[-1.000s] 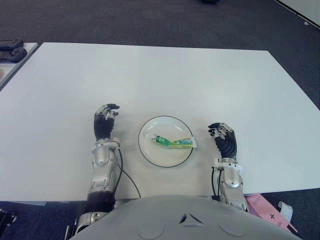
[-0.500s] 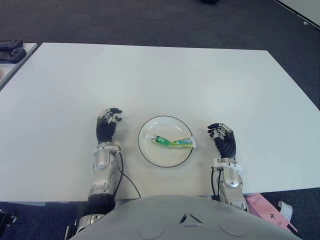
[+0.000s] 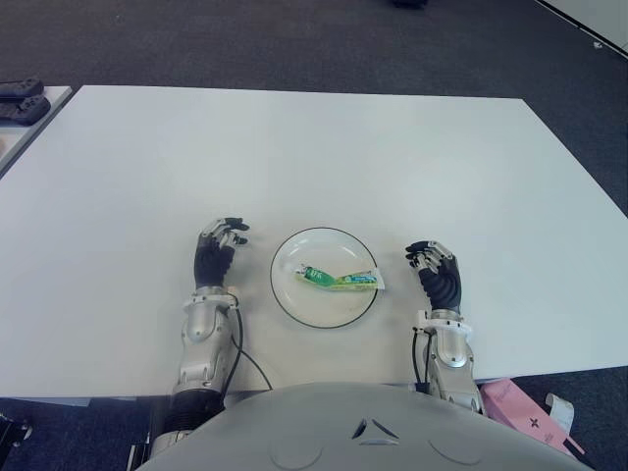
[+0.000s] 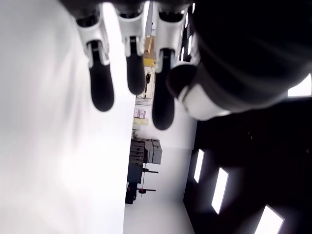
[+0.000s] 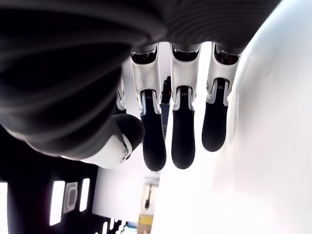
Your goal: Put the toothpaste on the table into the plate.
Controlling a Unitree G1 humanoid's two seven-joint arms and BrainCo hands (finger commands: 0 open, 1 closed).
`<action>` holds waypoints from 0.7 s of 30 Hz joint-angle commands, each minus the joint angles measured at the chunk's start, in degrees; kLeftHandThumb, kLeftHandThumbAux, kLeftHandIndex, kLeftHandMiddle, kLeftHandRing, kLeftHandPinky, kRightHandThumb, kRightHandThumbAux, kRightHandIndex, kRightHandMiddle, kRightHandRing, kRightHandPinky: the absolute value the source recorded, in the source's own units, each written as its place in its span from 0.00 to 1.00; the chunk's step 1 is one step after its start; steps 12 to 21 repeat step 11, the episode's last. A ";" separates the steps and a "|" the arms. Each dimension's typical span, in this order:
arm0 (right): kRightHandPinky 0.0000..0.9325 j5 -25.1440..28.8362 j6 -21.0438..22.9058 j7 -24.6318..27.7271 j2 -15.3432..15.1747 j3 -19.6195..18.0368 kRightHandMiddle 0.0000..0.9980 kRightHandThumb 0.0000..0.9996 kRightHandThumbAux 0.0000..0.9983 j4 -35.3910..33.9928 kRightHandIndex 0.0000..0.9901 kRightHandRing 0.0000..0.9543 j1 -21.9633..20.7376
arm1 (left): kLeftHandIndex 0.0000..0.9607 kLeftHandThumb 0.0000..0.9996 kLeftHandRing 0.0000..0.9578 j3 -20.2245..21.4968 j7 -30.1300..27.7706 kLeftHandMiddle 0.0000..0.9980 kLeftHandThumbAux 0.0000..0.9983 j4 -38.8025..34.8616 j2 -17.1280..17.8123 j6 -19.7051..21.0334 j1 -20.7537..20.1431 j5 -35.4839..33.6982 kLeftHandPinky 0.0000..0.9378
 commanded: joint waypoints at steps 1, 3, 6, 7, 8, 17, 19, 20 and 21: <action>0.47 -0.13 -0.18 -0.11 0.35 0.44 0.47 0.71 0.73 0.49 0.43 0.48 -0.72 | 0.45 0.72 0.47 -0.70 -0.07 0.48 0.72 0.44 0.10 2.42 1.75 1.10 0.48; 0.47 -0.25 -0.04 -0.15 0.53 0.64 0.47 0.71 0.73 0.36 0.43 0.48 -0.70 | 0.45 0.72 0.47 -0.98 -0.44 0.48 0.72 0.44 0.40 1.57 2.10 1.54 0.48; 0.48 -0.37 0.10 -0.04 0.57 0.85 0.47 0.71 0.73 0.21 0.43 0.48 -0.65 | 0.45 0.72 0.48 -1.20 -1.08 0.48 0.72 0.79 0.74 0.22 2.47 1.82 0.49; 0.48 -0.43 0.16 -0.01 0.58 0.92 0.47 0.71 0.73 0.14 0.43 0.48 -0.62 | 0.45 0.72 0.48 -1.21 -1.22 0.48 0.72 0.89 0.80 -0.04 2.52 1.79 0.49; 0.48 -0.49 0.27 0.01 0.62 1.00 0.47 0.71 0.73 0.04 0.43 0.48 -0.58 | 0.45 0.72 0.48 -1.22 -1.27 0.48 0.72 0.98 0.84 -0.25 2.55 1.78 0.49; 0.46 -0.64 0.67 0.06 0.71 1.27 0.47 0.71 0.73 -0.34 0.43 0.47 -0.43 | 0.45 0.72 0.48 -1.22 -1.36 0.48 0.72 1.20 0.90 -0.80 2.69 1.84 0.49; 0.46 -0.64 0.67 0.06 0.71 1.27 0.47 0.71 0.73 -0.34 0.43 0.47 -0.43 | 0.45 0.72 0.48 -1.22 -1.36 0.48 0.72 1.20 0.90 -0.80 2.69 1.84 0.49; 0.46 -0.64 0.67 0.06 0.71 1.27 0.47 0.71 0.73 -0.34 0.43 0.47 -0.43 | 0.45 0.72 0.48 -1.22 -1.36 0.48 0.72 1.20 0.90 -0.80 2.69 1.84 0.49; 0.46 -0.64 0.67 0.06 0.71 1.27 0.47 0.71 0.73 -0.34 0.43 0.47 -0.43 | 0.45 0.72 0.48 -1.22 -1.36 0.48 0.72 1.20 0.90 -0.80 2.69 1.84 0.49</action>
